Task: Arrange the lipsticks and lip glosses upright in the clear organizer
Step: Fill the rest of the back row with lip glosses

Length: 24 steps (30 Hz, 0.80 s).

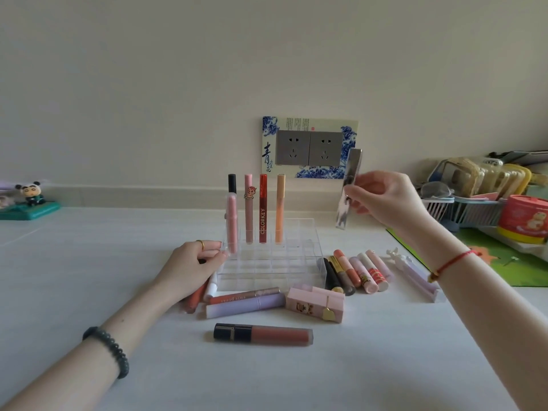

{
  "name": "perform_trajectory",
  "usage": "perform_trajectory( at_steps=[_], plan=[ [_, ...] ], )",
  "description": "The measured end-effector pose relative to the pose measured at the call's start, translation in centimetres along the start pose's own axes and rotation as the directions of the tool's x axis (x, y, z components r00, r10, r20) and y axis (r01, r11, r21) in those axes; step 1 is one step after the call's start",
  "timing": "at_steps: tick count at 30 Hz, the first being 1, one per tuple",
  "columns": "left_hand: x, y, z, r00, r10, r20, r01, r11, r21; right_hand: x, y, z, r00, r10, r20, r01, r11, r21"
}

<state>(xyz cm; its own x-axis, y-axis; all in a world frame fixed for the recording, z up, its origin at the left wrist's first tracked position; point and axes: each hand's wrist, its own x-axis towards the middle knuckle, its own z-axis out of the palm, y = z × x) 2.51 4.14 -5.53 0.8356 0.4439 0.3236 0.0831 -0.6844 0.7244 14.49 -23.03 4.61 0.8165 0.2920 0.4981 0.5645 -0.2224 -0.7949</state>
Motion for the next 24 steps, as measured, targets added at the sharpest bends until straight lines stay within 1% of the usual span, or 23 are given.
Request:
perform_trajectory(
  at_steps=[3,8,14,18,24],
  plan=[
    [0.0,-0.2,0.0,1.0,-0.004,-0.002,0.004,1.0,-0.009,1.1,-0.5,2.1,0.999,-0.016,0.031,0.016,1.0,-0.001],
    [0.2,-0.4,0.0,1.0,0.001,0.003,0.0,1.0,-0.01,2.3,-0.6,4.8,0.994,-0.049,0.095,0.056,0.996,-0.067],
    [0.5,-0.8,0.1,1.0,-0.011,0.016,0.011,1.0,-0.026,3.1,0.1,6.3,0.991,-0.038,0.127,0.051,0.993,-0.106],
    [0.7,-1.1,0.1,1.0,-0.01,0.014,0.01,1.0,-0.025,3.4,0.6,6.9,0.983,-0.051,0.174,0.083,0.98,-0.18],
    [0.7,-1.1,0.1,1.0,-0.01,0.019,0.011,0.999,-0.034,3.5,1.8,7.7,0.976,-0.011,0.219,0.063,0.971,-0.231]
  ],
)
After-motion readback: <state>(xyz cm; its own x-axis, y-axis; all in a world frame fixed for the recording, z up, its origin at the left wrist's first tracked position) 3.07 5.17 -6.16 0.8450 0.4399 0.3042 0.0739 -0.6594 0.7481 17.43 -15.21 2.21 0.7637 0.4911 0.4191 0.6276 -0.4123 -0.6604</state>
